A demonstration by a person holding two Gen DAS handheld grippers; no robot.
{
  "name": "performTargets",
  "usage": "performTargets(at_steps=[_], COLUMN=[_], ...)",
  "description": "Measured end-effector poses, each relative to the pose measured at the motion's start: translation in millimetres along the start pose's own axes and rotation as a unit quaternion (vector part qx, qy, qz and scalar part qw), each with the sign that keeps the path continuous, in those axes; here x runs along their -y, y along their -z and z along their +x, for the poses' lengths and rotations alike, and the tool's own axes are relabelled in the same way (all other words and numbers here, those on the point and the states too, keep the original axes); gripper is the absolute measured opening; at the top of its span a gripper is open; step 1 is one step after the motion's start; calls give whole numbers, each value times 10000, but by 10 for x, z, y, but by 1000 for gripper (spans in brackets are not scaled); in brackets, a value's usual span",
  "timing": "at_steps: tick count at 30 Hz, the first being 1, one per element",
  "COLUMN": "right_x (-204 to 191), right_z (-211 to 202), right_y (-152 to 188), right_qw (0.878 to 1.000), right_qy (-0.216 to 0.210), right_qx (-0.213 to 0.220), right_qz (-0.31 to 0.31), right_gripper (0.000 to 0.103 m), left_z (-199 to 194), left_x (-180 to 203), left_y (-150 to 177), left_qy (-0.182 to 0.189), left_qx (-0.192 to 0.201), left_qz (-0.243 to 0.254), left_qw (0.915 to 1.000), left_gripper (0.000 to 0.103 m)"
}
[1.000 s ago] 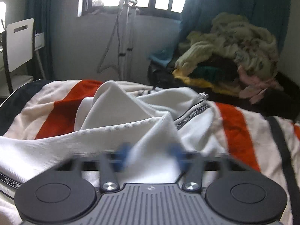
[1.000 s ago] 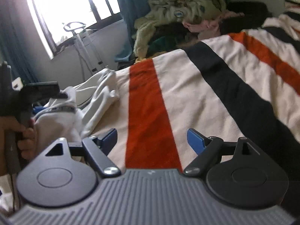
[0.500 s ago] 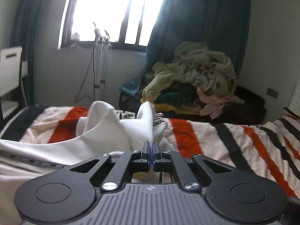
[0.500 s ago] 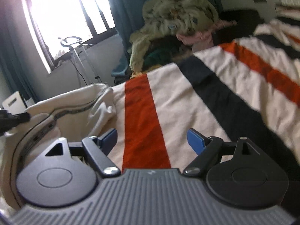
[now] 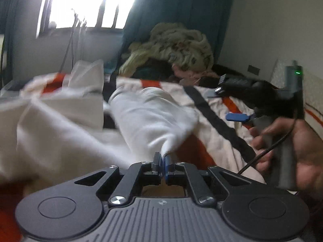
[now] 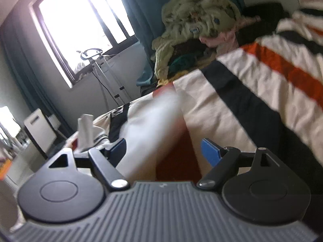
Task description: Fold clothes
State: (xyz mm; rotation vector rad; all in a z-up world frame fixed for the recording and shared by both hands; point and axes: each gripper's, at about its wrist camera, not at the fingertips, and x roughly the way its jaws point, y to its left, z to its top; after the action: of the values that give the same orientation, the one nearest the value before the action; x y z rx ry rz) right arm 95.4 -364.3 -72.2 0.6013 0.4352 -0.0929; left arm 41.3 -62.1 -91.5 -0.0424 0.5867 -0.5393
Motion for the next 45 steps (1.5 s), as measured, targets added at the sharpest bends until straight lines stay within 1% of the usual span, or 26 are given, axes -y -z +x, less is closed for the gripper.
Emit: performTargets(at_steps=[2, 4, 5, 6, 8, 10, 11, 13, 15, 17, 19, 20, 22, 23, 24, 29, 30, 32, 34, 35, 37, 38, 39, 40, 42, 45], right_x=[119, 278, 373, 466, 597, 707, 742, 756, 772, 801, 836, 866, 965, 1014, 1055, 1067, 1062, 1049, 1041, 1026, 1013, 1024, 1053, 1091, 1137, 1067], right_z=[-18, -53, -83, -108, -87, -43, 0, 207, 439, 715, 986, 1129, 1386, 1492, 1577, 1761, 1769, 1726, 1664, 1623, 1563, 1552, 1565, 1608, 1714, 1727], right_y=[-18, -40, -48, -50, -61, -77, -93, -156, -221, -292, -336, -340, -302, -277, -253, -253, -259, -281, -307, -314, -318, -318, -311, -290, -229, -209], right_qw=[9990, 9947, 9903, 9848, 9741, 9624, 9582, 9548, 9514, 9538, 9600, 9631, 9630, 9619, 9608, 9686, 9698, 9710, 9736, 9762, 9800, 9806, 9802, 9788, 9758, 9779], right_qy=[-47, -188, -292, -382, -475, -539, -541, -514, -511, -526, -497, -450, -479, -502, -509, -355, -300, -133, 104, 326, 716, 797, 753, 650, 312, -119], right_qx=[-157, -281, -311, -334, -442, -567, -626, -807, -1004, -1111, -1181, -1225, -1300, -1312, -1298, -1065, -1011, -883, -671, -525, -284, -192, -163, -232, -448, -487], right_qz=[414, 975, 1324, 1662, 2166, 2600, 2740, 2815, 2866, 2743, 2488, 2353, 2310, 2345, 2395, 2219, 2199, 2218, 2177, 2079, 1836, 1778, 1822, 1929, 2118, 2028], right_gripper=[84, 84, 84, 84, 84, 82, 81, 80, 76, 76, 74, 67, 62, 57, 55, 54, 52, 52, 53, 55, 55, 55, 54, 54, 54, 54], left_z=[29, -24, -60, -94, -144, -196, -214, -234, -241, -237, -218, -207, -176, -158, -139, -33, -20, 5, 13, 18, 39, 53, 68, 89, 132, 188], left_x=[-25, -28, -28, -30, -51, -55, -66, -61, -78, -107, -142, -160, -186, -199, -211, -264, -273, -290, -307, -313, -326, -333, -341, -351, -366, -378], left_y=[17, 22, 27, 30, 28, 22, 17, 1, -13, -24, -37, -43, -47, -50, -53, -60, -58, -55, -48, -46, -43, -43, -42, -39, -30, -15], left_qy=[-39, -20, 11, 52, 153, 216, 239, 243, 229, 196, 144, 116, 47, 13, -21, -153, -175, -218, -246, -260, -303, -330, -356, -378, -419, -499], left_qx=[-62, -5, 33, 69, 108, 154, 175, 219, 280, 341, 404, 438, 502, 530, 554, 513, 507, 495, 506, 510, 507, 501, 492, 467, 425, 372], left_qz=[-127, -69, -36, -14, -79, -174, -233, -319, -385, -479, -575, -620, -673, -695, -716, -820, -847, -901, -947, -959, -977, -984, -993, -1010, -1040, -1047], left_qw=[9999, 10000, 10000, 10000, 9998, 9995, 9993, 9990, 9986, 9981, 9974, 9970, 9965, 9962, 9959, 9952, 9950, 9945, 9939, 9937, 9935, 9933, 9932, 9931, 9928, 9926], left_gripper=[11, 15, 23, 26, 40, 45, 49, 55, 59, 63, 67, 69, 70, 72, 72, 73, 73, 73, 74, 74, 74, 74, 75, 75, 75, 75])
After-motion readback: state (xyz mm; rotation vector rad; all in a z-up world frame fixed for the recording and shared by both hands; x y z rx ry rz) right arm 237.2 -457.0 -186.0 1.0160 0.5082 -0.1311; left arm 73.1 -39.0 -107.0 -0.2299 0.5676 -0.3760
